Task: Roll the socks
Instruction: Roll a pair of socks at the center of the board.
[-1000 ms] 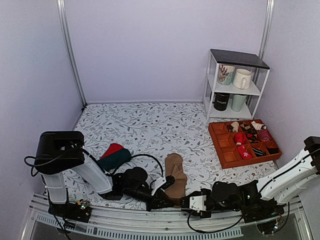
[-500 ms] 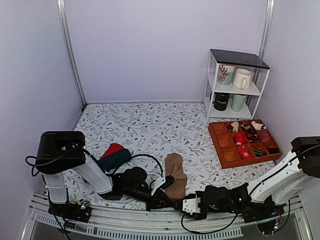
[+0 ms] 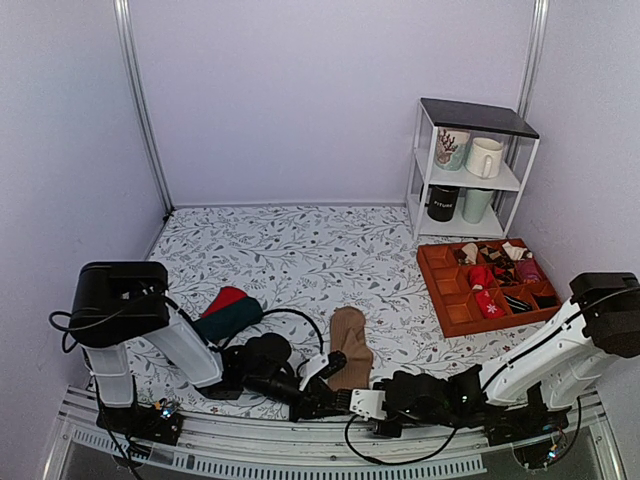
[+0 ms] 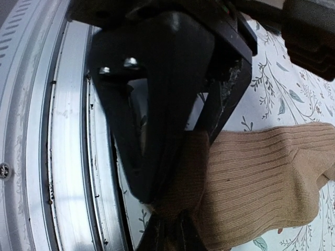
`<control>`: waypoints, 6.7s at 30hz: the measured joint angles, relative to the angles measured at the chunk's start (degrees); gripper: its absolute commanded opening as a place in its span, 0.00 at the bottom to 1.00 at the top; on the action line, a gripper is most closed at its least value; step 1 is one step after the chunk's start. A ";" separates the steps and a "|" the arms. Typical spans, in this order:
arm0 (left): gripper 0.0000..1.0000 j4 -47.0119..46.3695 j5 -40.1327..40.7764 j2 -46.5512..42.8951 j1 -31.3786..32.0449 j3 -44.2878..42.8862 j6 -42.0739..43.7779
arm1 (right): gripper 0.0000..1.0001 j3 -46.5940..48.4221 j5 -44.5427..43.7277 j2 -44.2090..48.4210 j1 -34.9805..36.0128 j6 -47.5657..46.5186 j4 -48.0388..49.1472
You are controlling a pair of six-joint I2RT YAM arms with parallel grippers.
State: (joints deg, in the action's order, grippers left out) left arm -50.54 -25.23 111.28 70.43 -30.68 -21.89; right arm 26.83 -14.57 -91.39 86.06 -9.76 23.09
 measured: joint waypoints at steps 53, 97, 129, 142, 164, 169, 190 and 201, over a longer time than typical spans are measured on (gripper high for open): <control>0.00 6.84 7.76 -6.99 1.62 1.84 28.17 | 0.05 3.72 32.81 -2.03 -16.15 22.53 -3.63; 0.00 17.94 -10.05 -2.89 -5.18 -5.55 -0.24 | 0.40 -1.38 9.35 4.44 -2.73 -0.24 -1.88; 0.00 14.19 -12.92 -1.11 -6.12 -5.03 -0.24 | 0.23 -0.87 10.16 1.01 -4.81 -2.58 2.01; 0.39 13.44 -4.96 -5.60 -5.51 -2.32 0.31 | 0.08 0.09 18.25 -0.26 -9.99 9.84 1.86; 0.44 0.50 14.08 -17.90 -0.83 8.81 28.76 | 0.08 12.33 58.25 -11.23 -29.92 26.71 -13.42; 0.46 -0.50 13.46 -12.59 -0.83 8.20 31.08 | 0.08 14.36 61.48 -13.20 -30.71 26.86 -16.17; 0.34 0.24 9.01 -3.43 -0.83 1.62 34.05 | 0.08 15.17 63.45 -14.27 -31.28 26.97 -17.11; 0.00 0.44 7.43 -3.19 -0.83 1.68 32.48 | 0.08 15.17 63.91 -14.43 -31.34 27.43 -17.27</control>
State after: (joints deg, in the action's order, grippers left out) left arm -50.11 -17.80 108.09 69.60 -28.99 10.59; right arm 42.00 49.34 -105.82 54.72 17.67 5.82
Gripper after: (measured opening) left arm 0.157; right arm 0.082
